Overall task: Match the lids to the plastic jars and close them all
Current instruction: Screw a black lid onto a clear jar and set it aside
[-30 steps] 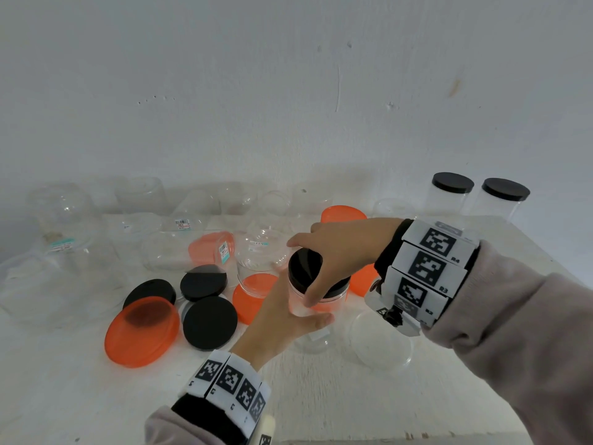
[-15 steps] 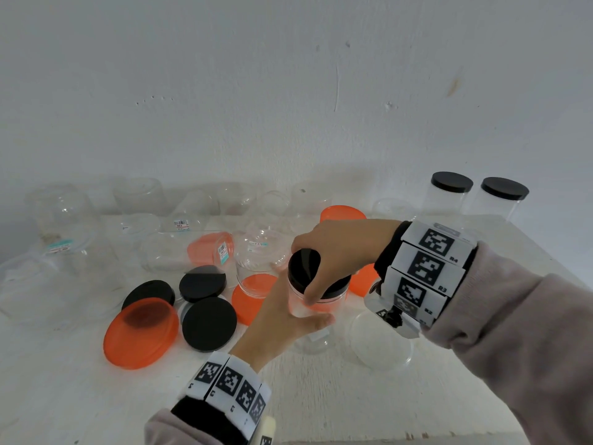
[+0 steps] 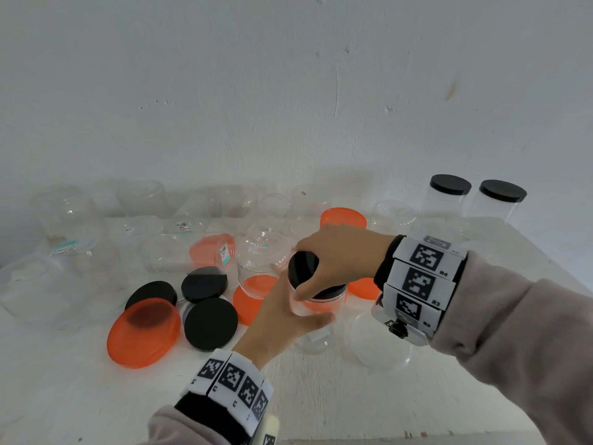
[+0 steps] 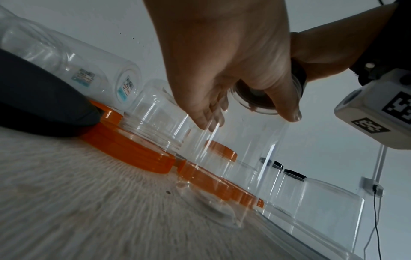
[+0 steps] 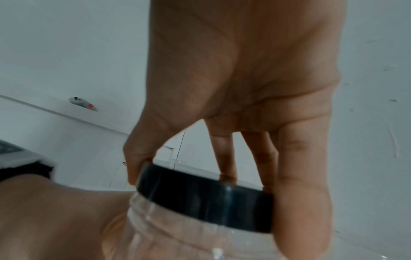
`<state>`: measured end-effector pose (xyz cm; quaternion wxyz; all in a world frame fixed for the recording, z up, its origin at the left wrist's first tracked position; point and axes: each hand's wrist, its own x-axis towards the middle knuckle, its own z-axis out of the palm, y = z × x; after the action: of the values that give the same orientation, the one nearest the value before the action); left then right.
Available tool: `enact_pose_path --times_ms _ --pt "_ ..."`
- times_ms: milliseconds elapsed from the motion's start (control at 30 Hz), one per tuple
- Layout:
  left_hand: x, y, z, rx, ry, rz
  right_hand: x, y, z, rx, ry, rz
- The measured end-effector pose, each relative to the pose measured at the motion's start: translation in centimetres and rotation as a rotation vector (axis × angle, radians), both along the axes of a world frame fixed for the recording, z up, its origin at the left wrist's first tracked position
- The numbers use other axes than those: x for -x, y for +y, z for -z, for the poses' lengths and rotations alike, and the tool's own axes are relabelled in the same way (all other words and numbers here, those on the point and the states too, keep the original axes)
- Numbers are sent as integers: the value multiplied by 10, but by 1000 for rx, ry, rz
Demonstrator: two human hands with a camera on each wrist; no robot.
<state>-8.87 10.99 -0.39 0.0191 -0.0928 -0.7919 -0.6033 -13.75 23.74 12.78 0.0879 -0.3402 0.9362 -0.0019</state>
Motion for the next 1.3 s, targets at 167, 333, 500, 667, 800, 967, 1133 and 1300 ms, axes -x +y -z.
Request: enact_pose_path --times_ms 167,333,500,667,800,967,1133,1300 --pt "-1 -1 -6 20 11 32 7 5 -10 -77 -148 -16" --pt "-1 0 -5 25 15 18 12 7 -12 -52 -126 -79" --pt "-1 1 -4 15 19 5 12 9 -3 41 -38 -136" --pt "-2 2 -5 16 16 1 13 9 0 39 -45 -101" --pt "-2 1 -7 15 13 29 14 8 -6 -61 -147 -65" --pt "-3 2 -7 5 32 19 13 10 -5 -20 -47 -137" --pt "-2 3 -4 -3 44 -11 11 12 -2 54 4 -177" --pt "-2 10 0 -37 65 -81 8 13 10 168 68 -81"
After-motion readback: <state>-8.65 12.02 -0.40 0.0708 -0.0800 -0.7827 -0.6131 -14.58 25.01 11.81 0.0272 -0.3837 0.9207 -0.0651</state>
